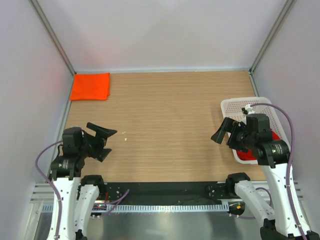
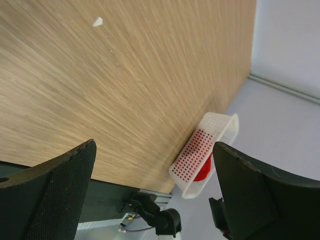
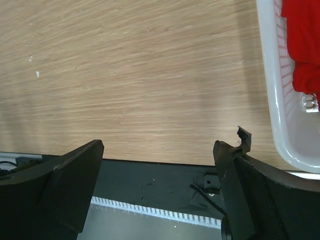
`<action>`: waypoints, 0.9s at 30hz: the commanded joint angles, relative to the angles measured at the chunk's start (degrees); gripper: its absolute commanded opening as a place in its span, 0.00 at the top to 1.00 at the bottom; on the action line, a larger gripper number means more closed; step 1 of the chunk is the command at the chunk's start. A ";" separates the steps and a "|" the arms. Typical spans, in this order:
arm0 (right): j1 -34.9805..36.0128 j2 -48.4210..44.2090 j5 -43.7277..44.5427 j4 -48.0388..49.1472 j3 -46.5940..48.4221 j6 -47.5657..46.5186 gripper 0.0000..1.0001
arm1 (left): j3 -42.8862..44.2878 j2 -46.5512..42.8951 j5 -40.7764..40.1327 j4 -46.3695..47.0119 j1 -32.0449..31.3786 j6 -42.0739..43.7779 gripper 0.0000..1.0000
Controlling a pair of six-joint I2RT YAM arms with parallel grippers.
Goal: Fold and stack the t-shirts
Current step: Grab the tshirt from the pile
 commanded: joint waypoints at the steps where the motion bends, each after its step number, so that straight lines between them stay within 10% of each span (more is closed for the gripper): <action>1: 1.24 2.55 3.95 -1.61 1.58 -1.34 0.00 | 1.93 3.65 -5.16 0.65 0.37 3.09 0.00; 19: 2.82 13.97 21.44 -10.41 8.86 4.03 0.00 | 13.18 32.12 -24.16 20.00 -16.15 15.54 0.00; 27: -4.81 30.92 27.69 -5.85 15.64 5.24 0.26 | 18.55 38.11 -24.33 18.33 -13.26 19.98 0.00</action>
